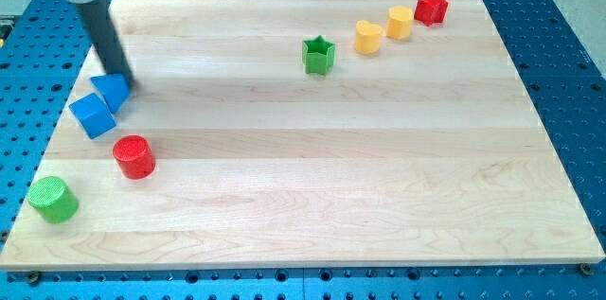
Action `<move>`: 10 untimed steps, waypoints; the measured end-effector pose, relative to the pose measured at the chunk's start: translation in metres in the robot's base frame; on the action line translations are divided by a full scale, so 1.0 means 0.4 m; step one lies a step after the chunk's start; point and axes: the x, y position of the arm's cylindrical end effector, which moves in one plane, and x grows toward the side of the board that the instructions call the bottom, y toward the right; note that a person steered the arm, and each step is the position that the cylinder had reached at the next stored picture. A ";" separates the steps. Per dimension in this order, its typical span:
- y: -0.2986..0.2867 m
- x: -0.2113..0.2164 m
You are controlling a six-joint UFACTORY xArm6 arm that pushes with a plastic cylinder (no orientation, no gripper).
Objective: Slightly push the red star to the right
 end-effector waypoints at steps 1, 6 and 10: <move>0.133 0.000; 0.655 -0.273; 0.824 -0.376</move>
